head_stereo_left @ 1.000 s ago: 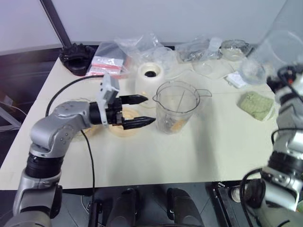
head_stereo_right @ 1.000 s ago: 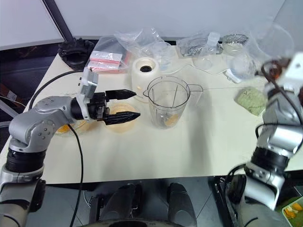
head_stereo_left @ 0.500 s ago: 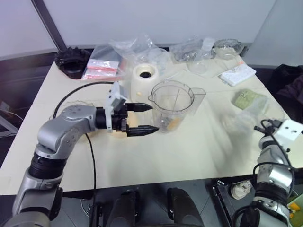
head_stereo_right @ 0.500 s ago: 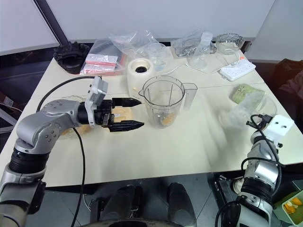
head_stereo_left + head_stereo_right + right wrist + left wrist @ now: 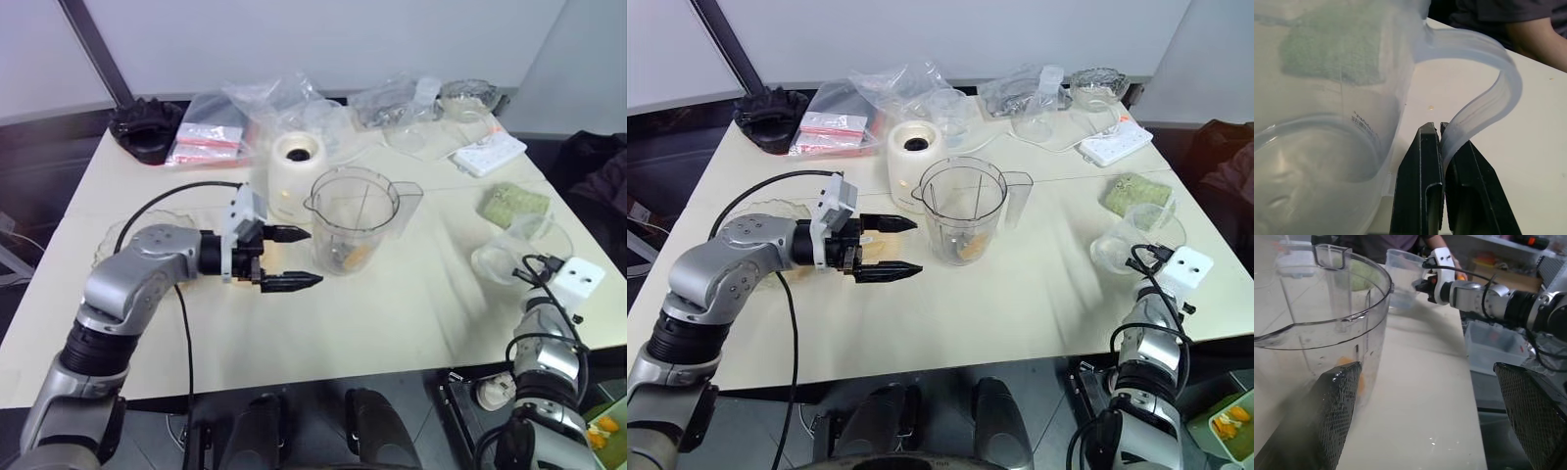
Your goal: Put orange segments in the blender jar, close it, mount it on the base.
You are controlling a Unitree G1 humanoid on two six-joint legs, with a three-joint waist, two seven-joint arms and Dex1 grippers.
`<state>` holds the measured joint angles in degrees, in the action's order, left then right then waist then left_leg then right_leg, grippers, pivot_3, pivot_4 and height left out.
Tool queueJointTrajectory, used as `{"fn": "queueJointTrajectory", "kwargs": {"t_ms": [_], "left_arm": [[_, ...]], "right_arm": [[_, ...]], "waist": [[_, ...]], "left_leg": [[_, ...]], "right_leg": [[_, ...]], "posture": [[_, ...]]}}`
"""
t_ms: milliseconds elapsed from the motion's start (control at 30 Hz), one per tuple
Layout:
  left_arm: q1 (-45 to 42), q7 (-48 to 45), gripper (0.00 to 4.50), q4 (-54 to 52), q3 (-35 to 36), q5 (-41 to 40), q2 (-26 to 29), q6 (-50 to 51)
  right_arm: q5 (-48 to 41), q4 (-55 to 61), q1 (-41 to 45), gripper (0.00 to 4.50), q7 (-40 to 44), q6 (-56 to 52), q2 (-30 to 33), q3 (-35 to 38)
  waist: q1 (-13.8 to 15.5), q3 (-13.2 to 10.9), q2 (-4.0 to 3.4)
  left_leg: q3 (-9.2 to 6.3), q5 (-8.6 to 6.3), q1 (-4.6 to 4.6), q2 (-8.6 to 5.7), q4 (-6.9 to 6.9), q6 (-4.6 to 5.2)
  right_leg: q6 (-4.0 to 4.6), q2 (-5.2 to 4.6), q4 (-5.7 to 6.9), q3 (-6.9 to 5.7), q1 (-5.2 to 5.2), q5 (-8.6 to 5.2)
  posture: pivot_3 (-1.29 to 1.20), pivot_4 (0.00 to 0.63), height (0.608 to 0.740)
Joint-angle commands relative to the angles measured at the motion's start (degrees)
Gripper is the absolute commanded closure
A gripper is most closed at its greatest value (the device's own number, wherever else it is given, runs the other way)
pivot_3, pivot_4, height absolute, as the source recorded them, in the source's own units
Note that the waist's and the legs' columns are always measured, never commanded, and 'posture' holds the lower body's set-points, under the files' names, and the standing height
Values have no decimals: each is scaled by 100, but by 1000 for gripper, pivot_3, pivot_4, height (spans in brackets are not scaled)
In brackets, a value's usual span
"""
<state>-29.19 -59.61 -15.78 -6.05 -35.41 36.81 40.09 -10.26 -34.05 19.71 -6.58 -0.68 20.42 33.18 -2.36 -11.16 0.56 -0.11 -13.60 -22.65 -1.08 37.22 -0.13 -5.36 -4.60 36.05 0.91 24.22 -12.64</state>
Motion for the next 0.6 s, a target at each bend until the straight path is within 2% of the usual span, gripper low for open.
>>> {"fn": "queueJointTrajectory", "kwargs": {"t_ms": [33, 167, 267, 600], "left_arm": [[17, 8, 0, -44, 71, 69, 24, -137], [34, 11, 0, -45, 77, 97, 20, -152], [53, 23, 0, -57, 69, 115, -5, -150], [47, 19, 0, -11, 11, 212, -54, -188]], "right_arm": [[17, -32, 19, 3571, -90, 121, 161, -56], [25, -63, -24, 1503, -135, 130, 209, -152], [64, -52, -71, 115, -116, 122, 226, -252], [-74, 782, -564, 49, -252, -212, 46, -332]], "waist": [[-6, 0, 1], [-10, 1, 4], [-35, 1, 9], [-18, 4, 18]], "left_leg": [[0, 0, 0, 1, 0, 0], [0, 0, 1, 0, 0, 0], [1, 0, 3, 1, 0, 0], [0, 0, 6, 4, -3, 0]], "right_leg": [[0, -1, 0, 0, 0, 0], [0, -1, 0, 1, -2, 0], [0, 0, 0, 2, -2, 0], [-1, 2, 0, 3, -3, -1]], "posture": [[0, 150, 740], [0, 150, 740], [0, 150, 740], [0, 150, 740]]}}
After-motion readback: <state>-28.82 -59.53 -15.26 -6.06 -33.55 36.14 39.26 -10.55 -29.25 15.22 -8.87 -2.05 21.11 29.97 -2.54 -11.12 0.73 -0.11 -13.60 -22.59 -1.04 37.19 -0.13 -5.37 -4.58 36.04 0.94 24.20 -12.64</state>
